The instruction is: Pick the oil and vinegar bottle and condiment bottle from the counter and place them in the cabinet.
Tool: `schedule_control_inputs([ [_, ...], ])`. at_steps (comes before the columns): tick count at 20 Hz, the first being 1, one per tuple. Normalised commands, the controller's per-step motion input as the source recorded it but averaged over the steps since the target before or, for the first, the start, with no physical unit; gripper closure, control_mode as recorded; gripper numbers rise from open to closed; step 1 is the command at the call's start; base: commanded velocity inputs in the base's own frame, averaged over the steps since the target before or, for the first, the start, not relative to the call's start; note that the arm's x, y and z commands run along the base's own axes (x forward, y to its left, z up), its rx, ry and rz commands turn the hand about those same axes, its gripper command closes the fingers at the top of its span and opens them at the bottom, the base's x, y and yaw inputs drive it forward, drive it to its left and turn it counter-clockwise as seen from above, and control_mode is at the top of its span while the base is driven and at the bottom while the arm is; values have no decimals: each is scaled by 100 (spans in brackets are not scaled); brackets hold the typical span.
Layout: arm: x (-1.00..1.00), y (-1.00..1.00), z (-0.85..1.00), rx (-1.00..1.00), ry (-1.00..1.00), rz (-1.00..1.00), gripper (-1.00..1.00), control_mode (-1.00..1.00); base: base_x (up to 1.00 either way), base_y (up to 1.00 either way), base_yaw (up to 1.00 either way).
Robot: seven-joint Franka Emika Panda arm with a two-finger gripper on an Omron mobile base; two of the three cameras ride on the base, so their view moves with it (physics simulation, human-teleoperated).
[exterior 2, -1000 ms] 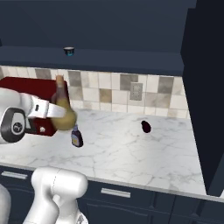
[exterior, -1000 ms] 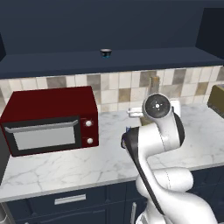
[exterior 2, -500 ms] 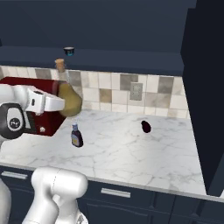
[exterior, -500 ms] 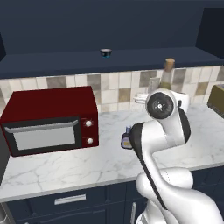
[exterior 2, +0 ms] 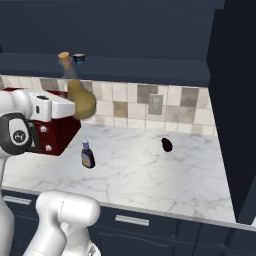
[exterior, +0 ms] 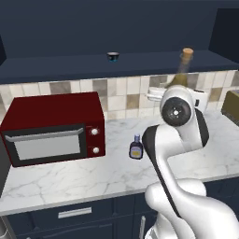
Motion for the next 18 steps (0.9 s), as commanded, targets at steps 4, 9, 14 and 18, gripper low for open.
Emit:
schedule_control_inputs([
  [4,0,0,1,-10,0,0,100,-100,0,0,0],
  [9,16,0,12,-8,4,0,100,-100,0,0,0],
  [14,25,0,22,-1,11,0,100,-100,0,0,0],
  [18,18,0,18,0,18,0,100,-100,0,0,0],
])
